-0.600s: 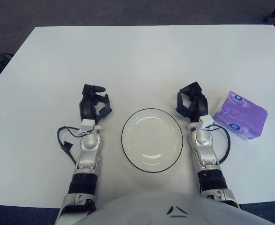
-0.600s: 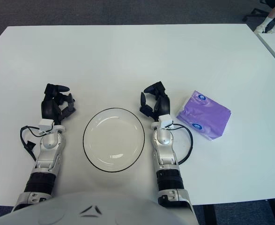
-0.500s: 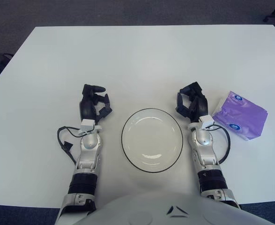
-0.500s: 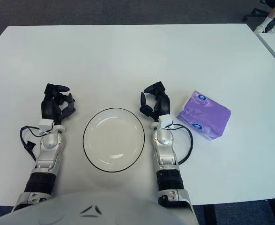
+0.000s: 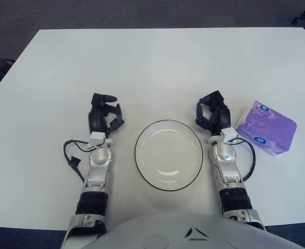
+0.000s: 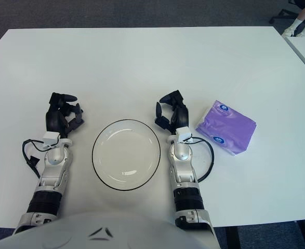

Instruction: Put the tissue paper into the plate.

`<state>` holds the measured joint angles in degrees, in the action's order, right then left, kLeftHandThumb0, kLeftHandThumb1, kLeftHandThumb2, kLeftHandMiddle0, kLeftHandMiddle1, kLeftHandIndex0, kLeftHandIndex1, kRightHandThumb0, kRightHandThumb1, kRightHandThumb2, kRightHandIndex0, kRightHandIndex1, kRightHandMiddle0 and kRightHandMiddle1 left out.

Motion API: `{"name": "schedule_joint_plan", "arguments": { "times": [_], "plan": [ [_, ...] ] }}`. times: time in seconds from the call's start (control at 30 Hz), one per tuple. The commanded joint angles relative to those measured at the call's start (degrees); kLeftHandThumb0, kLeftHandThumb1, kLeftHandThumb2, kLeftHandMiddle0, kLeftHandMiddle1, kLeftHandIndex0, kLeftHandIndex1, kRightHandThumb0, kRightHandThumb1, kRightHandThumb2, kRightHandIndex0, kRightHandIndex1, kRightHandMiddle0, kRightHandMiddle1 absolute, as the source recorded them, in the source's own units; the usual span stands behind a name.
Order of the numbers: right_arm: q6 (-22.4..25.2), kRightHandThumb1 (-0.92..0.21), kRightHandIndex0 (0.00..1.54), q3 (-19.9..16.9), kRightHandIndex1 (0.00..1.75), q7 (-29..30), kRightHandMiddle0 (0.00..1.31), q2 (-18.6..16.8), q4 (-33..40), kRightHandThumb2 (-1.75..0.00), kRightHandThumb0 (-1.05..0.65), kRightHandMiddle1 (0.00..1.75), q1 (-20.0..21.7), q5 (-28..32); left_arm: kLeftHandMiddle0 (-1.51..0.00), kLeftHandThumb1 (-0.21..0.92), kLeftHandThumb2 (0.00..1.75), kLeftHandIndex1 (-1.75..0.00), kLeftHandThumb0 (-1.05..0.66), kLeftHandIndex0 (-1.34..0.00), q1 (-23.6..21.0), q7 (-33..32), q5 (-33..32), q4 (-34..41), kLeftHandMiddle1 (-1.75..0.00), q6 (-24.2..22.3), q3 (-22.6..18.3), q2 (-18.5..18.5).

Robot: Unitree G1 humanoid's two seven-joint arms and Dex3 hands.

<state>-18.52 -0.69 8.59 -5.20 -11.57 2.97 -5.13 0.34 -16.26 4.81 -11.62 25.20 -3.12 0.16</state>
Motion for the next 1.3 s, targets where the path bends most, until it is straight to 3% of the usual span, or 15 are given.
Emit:
{"name": "schedule_joint_plan", "arguments": {
  "times": [0.0, 0.1, 0.43, 0.67, 0.83, 1.0, 1.13, 1.27],
  "plan": [
    [3.51, -0.59, 0.60, -0.72, 1.42, 0.17, 0.40, 0.56, -3.91, -0.98, -0.40, 1.75, -7.33, 0.28, -0.56, 0.61, 0.95, -1.75, -0.39, -0.38, 8.74, 0.38, 1.43, -10.56, -1.73, -3.11, 0.90, -1.18],
    [1.34, -0.59, 0.60, -0.64, 1.42, -0.36, 0.40, 1.17, -3.56, -0.97, -0.40, 1.75, -7.33, 0.19, -0.55, 0.63, 0.94, -1.75, -0.39, -0.37, 8.81, 0.54, 1.58, -10.41, -1.73, -3.09, 1.11, -1.06],
    [-15.04, -0.54, 0.58, -0.58, 1.48, -8.35, 0.43, 7.03, 1.33, -1.04, -0.41, 1.75, -8.11, 2.38, -0.54, 0.69, 0.85, -1.75, -0.38, -0.33, 9.08, 1.88, 1.91, -9.25, -1.71, -5.31, 2.15, -0.48],
    [-29.77, -0.47, 0.59, -1.45, 1.53, -11.32, 0.48, 10.97, -3.66, -1.13, -0.43, 1.75, -3.63, 3.04, -0.56, 0.67, 0.87, -1.75, -0.38, -0.34, 8.85, 2.96, 1.78, -8.99, -1.71, -6.69, 2.55, -0.01],
    [-37.08, -0.50, 0.62, -2.35, 1.51, -11.43, 0.46, 12.64, -7.06, -1.10, -0.42, 1.75, -1.19, 2.04, -0.57, 0.66, 0.88, -1.75, -0.39, -0.35, 8.59, 3.44, 1.50, -8.83, -1.72, -7.36, 2.59, -0.03],
    [-39.93, -0.54, 0.60, -2.76, 1.49, -12.61, 0.43, 14.52, -7.45, -1.03, -0.41, 1.75, 0.60, 3.60, -0.56, 0.66, 0.89, -1.75, -0.39, -0.35, 8.17, 3.63, 1.46, -8.87, -1.72, -7.97, 2.57, -0.09],
    [-40.61, -0.54, 0.52, -2.57, 1.51, -14.27, 0.43, 16.23, -4.49, -1.03, -0.42, 1.74, 1.02, 6.44, -0.56, 0.66, 0.89, -1.75, -0.39, -0.35, 7.67, 3.59, 1.57, -9.02, -1.73, -8.32, 2.62, -0.14],
    [-44.62, -0.55, 0.40, -2.66, 1.49, -15.43, 0.45, 16.94, -6.88, -0.98, -0.42, 1.70, 3.18, 8.64, -0.56, 0.66, 0.89, -1.75, -0.39, -0.35, 7.27, 3.58, 1.59, -9.03, -1.73, -8.72, 2.68, -0.27]
  ]
}}
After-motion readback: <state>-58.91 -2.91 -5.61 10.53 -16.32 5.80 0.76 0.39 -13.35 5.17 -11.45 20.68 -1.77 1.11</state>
